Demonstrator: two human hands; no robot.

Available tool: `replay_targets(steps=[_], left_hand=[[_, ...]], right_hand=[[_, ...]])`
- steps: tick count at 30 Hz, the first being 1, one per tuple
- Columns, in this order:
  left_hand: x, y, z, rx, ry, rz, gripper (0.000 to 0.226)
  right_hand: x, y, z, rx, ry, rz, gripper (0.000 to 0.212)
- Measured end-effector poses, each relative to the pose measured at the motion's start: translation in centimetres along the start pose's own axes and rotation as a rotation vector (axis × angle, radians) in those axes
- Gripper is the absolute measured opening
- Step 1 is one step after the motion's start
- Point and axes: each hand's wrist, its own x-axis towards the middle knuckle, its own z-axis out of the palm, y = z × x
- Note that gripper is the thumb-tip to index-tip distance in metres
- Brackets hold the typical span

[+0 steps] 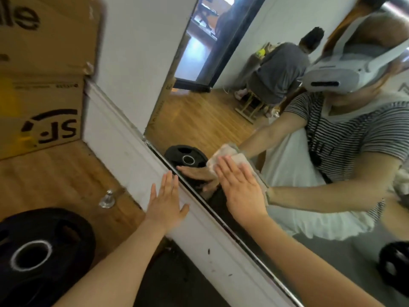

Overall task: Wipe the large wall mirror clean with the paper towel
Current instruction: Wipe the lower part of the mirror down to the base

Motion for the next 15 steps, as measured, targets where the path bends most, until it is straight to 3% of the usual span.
replay_targets(steps=[4,10,12,15], left_hand=[[1.9,0.2,-0.5,-0.072,-0.051,-0.062,0.099],[2.3,0.2,0.5,-0.026,0.064,-0.066,0.108],[2.5,-0.2,1.0,-0.037,0.060,-0.067,0.110],[2.7,-0.5,1.3,-0.053,0.039,-0.067,0.110]], right_hand=[[5.3,3.7,-4.7,0.065,0.266,0.204,0.065],[7.0,2.2,-4.6,0.101,0.440,0.454,0.071],[6.8,0.5,-2.9,0.127,0.364,0.405,0.071],[5.0,-3.0,0.6,0.067,0.070,0.149,0.066]])
